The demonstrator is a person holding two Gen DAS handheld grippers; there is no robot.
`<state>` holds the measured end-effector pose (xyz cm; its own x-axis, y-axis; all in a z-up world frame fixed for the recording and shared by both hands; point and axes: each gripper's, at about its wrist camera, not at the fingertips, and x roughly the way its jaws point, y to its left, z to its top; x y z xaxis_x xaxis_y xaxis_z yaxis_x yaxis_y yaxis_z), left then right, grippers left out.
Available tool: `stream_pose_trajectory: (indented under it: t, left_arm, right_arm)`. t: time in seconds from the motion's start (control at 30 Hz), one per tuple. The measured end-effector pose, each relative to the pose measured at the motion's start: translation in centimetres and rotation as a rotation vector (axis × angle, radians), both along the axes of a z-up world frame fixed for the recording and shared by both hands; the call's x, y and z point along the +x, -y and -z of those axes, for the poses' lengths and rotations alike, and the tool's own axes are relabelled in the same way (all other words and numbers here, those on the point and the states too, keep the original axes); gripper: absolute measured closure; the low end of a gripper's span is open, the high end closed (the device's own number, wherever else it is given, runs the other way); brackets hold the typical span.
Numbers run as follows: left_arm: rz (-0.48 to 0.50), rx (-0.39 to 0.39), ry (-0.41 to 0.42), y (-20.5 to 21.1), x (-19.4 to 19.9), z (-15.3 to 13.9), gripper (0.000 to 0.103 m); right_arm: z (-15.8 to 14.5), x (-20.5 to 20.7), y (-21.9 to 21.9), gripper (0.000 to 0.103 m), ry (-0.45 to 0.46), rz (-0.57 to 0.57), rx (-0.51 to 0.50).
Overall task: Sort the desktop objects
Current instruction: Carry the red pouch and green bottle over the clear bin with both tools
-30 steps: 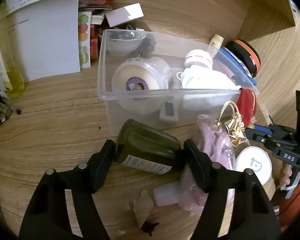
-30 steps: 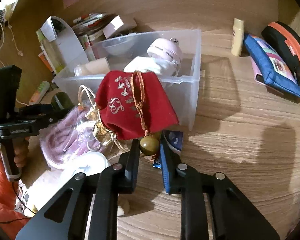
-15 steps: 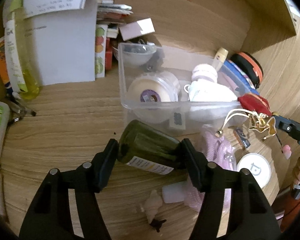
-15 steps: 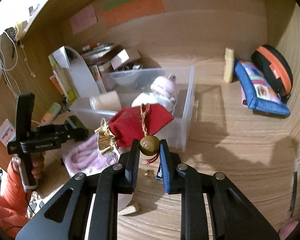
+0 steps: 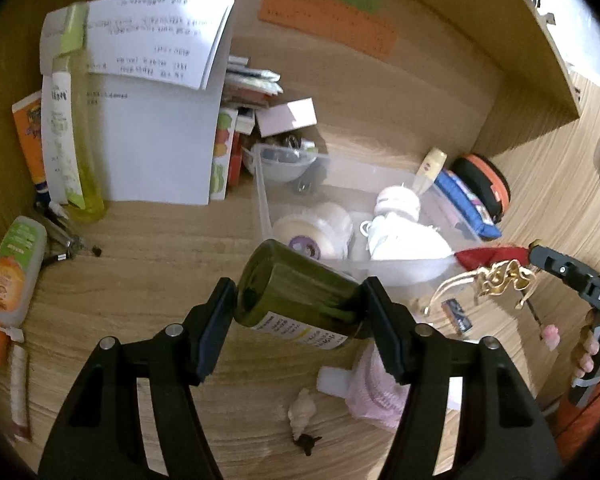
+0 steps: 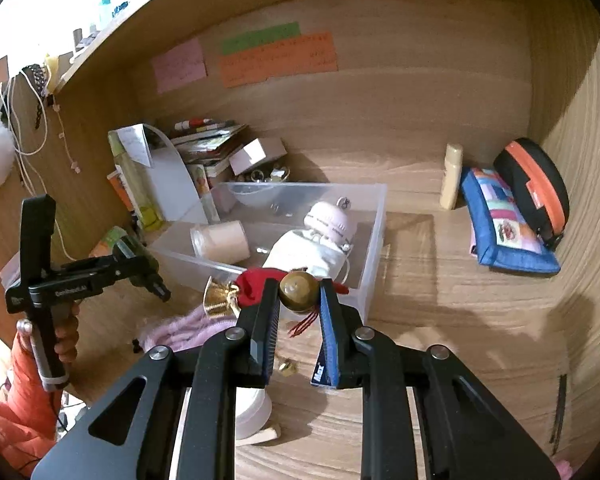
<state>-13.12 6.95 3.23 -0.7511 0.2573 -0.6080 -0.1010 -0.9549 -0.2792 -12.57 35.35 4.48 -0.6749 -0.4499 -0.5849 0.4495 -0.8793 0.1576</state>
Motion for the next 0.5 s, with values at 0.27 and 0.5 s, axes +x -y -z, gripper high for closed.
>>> stream_pose_trajectory:
  t: [0.27, 0.5]
  left_arm:
    - [0.006, 0.037, -0.039, 0.0, -0.2, -1.6, 0.039]
    - [0.045, 0.064, -0.066, -1.0, -1.1, -3.0, 0.039]
  right_arm:
    - [-1.2, -1.0, 0.3, 0.086, -0.018, -0.005, -0.009]
    - [-1.0, -0.6, 1.3, 0.085, -0.010, -0.064, 0.019]
